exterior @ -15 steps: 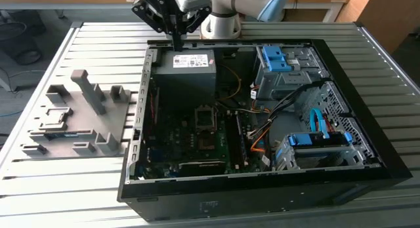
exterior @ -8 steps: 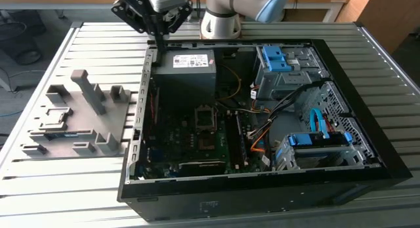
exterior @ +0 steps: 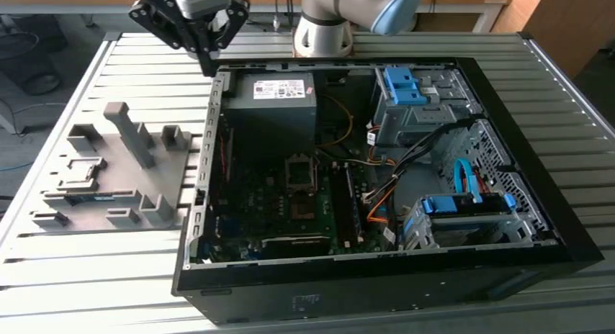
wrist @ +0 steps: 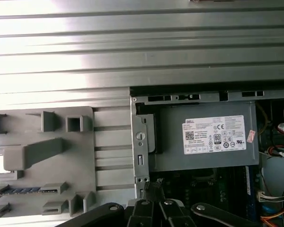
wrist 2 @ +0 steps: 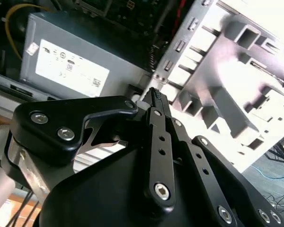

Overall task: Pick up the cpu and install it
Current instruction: 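Reach for the cpu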

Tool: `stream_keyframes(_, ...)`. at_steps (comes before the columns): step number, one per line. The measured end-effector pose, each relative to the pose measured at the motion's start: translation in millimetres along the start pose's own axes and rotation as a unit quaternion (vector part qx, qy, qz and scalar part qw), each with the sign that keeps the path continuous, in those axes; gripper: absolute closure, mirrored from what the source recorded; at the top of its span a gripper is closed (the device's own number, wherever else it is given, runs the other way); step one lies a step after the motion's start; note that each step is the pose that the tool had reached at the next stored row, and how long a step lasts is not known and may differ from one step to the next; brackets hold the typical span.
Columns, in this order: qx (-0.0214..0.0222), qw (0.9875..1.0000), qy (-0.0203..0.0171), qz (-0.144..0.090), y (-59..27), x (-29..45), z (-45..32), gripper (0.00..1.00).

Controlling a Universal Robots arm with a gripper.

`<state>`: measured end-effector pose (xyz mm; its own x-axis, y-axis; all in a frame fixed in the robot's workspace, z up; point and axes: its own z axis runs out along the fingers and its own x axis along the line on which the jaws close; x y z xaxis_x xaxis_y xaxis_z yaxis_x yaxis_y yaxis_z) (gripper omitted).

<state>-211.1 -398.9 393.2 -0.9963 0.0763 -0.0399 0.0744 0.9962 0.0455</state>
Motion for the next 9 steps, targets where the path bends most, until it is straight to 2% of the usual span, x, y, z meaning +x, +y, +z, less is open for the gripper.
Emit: stream_keyframes(9, 0.0, 1.0, -0.0001, 0.0, -2.2, 29.7, -1.0, 0.9)
